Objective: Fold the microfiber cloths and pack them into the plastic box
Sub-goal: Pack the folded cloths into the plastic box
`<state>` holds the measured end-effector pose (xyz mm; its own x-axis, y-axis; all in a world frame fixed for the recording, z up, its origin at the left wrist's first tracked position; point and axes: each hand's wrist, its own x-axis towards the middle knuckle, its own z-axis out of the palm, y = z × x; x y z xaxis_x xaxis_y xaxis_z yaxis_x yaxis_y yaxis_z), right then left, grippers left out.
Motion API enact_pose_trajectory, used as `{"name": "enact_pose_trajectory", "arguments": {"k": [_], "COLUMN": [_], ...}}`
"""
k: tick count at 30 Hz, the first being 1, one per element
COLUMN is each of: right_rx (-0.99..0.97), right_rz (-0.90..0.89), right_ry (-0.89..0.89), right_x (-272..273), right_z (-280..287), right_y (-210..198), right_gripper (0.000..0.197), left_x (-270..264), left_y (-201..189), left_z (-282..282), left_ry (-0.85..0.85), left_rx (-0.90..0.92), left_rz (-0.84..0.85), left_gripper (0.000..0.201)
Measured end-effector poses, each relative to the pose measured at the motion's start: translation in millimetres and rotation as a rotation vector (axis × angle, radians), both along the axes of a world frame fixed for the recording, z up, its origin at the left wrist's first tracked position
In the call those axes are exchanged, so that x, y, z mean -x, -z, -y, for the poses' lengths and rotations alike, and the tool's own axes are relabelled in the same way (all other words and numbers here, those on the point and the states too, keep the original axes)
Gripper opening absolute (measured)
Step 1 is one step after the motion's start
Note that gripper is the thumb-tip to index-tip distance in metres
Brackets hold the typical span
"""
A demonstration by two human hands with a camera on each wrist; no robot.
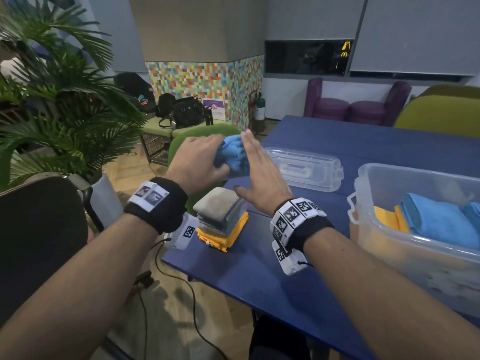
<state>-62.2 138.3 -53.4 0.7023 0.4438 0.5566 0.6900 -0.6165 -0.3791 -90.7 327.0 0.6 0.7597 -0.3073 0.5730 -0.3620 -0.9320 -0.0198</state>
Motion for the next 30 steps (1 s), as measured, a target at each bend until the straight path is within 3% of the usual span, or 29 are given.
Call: {"name": "enact_pose_trajectory", "arguments": {"k": [3, 7, 13, 15, 17, 19, 21, 25, 30], "right_rx": [-0.063, -0.159, -0.269, -0.425, -0.612, -0.773, -0.877, -0.942, -0.909], "right_rz": [0.068, 0.09, -0.119, -0.242, -0.394, -0.552, -0.683, -0.837, -0.926], "right_ry": [-0.012, -0.017, 0.122, 0.182, 0.236, 0.265, 0.329, 0.441, 0.46], "right_x": [14, 52, 90, 91, 89, 87, 84, 81, 76], "right_z": [20, 70, 161, 191, 218, 241, 261, 285, 301], "right_y": [-33, -84, -130, -136, -136, -132, -124, -106, -81], "right_gripper": [0.115, 0.089, 0.069, 0.062, 0.042, 0.025, 0.029, 0.043, 0.049], "left_x": [17, 32, 22, 8, -10, -20, -21, -10, -12], "left_y": [-38, -79, -95, -91, -82, -72, -62, -53, -52], "left_z": [18, 55, 150, 188, 223, 251, 271, 304, 325], "left_ry": [0.19, 0.485, 0.723, 0.702, 0.631, 0.536, 0.459, 0.442, 0.272], "left_rx": [0.201, 0.554, 0.924, 1.033, 1.094, 1.117, 1.072, 1.031, 0.969], "left_rz": [-0.042, -0.262, -0.456, -0.482, -0.535, -0.702, -0.932, -1.153, -1.103], "left_gripper": [0.029, 0.03, 0.028, 0.038, 0.049, 0.076, 0.096, 0.049, 0.031]}}
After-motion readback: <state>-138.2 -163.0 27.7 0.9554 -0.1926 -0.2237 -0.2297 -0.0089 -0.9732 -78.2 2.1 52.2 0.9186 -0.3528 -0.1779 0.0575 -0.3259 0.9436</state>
